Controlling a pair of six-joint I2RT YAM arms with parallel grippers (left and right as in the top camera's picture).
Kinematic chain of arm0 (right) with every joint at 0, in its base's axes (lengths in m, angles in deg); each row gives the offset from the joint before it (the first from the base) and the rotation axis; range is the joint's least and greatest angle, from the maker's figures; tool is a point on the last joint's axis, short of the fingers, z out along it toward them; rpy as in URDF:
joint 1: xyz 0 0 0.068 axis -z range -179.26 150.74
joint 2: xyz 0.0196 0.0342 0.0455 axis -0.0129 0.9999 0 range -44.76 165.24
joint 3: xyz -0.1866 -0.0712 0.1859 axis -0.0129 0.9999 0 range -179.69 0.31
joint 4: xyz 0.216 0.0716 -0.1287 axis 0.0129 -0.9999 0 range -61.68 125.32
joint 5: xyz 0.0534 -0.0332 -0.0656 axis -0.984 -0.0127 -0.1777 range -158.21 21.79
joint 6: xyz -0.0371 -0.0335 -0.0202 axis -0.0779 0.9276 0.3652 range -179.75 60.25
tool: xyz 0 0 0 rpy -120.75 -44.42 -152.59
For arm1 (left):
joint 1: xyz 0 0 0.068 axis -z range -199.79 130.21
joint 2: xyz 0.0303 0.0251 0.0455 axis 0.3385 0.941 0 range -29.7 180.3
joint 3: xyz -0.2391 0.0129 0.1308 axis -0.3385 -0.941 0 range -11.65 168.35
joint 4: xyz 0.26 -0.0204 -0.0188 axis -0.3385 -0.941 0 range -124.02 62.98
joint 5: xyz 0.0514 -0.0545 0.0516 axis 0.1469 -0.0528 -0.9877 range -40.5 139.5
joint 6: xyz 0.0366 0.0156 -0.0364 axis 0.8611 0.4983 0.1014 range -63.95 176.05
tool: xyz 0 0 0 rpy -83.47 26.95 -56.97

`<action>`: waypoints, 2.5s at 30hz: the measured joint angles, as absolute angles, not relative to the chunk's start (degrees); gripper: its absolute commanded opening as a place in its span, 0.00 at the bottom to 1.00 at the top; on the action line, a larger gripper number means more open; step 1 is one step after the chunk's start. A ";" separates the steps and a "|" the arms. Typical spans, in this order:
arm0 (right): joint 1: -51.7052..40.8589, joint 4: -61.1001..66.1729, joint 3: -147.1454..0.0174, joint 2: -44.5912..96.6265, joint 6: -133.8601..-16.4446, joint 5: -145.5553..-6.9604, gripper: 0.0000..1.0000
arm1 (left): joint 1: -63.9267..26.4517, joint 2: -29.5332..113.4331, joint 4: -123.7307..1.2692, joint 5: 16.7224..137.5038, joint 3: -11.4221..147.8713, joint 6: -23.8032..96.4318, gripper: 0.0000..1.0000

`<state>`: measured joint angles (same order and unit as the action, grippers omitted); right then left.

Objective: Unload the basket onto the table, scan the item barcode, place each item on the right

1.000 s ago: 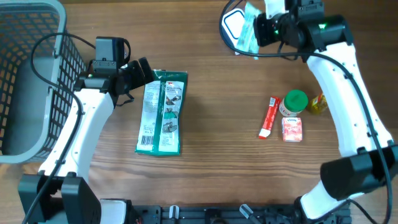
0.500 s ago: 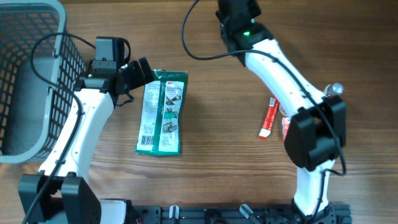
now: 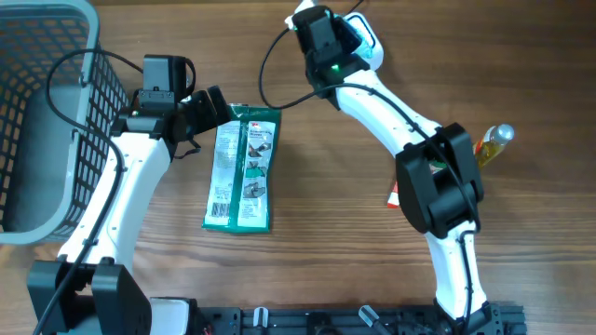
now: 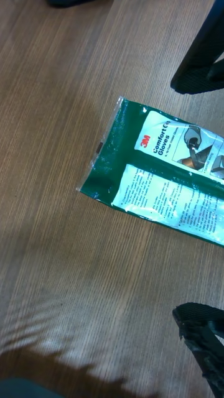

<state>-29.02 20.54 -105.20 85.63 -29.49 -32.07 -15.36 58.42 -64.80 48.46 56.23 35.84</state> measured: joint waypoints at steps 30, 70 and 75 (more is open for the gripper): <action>-26.92 -36.99 -90.38 63.16 -72.49 -83.63 0.05 | -15.36 58.42 -64.80 48.46 56.23 35.84 1.00; -26.92 -28.25 -81.97 63.45 -79.33 -64.31 1.00 | -15.36 58.42 -64.80 48.46 56.23 35.84 1.00; -26.92 -22.65 -86.89 58.51 -79.90 -69.71 0.97 | -15.36 58.42 -64.78 48.46 56.23 35.84 1.00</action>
<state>-26.92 -22.65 -86.89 58.51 -79.90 -69.71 -15.36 58.42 -64.78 48.46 56.23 35.84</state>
